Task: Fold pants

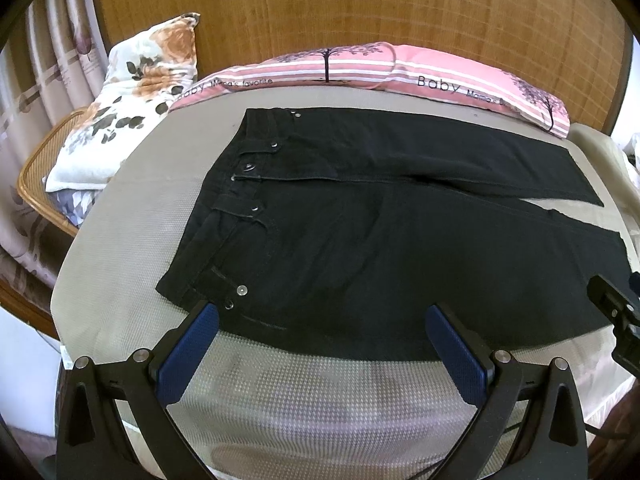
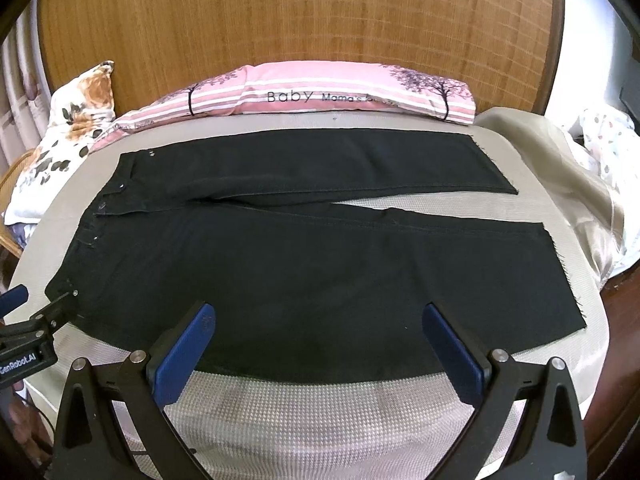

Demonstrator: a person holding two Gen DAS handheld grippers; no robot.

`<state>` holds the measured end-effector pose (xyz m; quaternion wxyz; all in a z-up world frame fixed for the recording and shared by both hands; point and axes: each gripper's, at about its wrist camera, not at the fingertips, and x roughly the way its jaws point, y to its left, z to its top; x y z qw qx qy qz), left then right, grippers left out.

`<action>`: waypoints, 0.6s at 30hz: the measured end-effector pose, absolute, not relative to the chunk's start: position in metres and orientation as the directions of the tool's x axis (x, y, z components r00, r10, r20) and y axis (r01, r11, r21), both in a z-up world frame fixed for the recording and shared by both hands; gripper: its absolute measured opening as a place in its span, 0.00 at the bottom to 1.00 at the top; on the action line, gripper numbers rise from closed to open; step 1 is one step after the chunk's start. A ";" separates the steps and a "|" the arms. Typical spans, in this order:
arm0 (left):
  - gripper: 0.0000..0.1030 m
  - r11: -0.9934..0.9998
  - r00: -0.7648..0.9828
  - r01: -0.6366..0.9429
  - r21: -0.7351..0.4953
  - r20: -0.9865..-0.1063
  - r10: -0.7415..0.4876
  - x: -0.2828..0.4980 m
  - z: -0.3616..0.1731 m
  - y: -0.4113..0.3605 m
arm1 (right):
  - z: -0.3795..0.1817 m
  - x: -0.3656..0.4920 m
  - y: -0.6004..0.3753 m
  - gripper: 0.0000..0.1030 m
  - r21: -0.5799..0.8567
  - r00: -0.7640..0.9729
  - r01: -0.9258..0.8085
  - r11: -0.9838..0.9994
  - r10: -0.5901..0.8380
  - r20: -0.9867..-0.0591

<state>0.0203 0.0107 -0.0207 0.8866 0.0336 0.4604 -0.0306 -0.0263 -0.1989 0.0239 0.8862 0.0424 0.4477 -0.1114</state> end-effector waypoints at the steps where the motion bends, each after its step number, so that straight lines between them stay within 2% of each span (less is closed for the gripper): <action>1: 0.99 0.996 0.573 0.082 0.028 -0.819 -0.024 0.023 -0.021 0.012 | 0.024 -0.025 -0.199 1.00 -0.021 0.578 0.233 0.972 -0.155 -0.801; 9: 0.99 0.999 0.581 0.032 0.021 -0.814 -0.001 0.056 -0.017 0.032 | 0.027 -0.004 -0.204 1.00 -0.031 0.593 0.218 0.976 -0.157 -0.789; 18: 0.99 1.000 0.573 0.014 0.015 -0.819 0.004 0.123 -0.015 0.061 | 0.012 0.045 -0.204 1.00 -0.077 0.509 0.212 0.974 -0.178 -0.842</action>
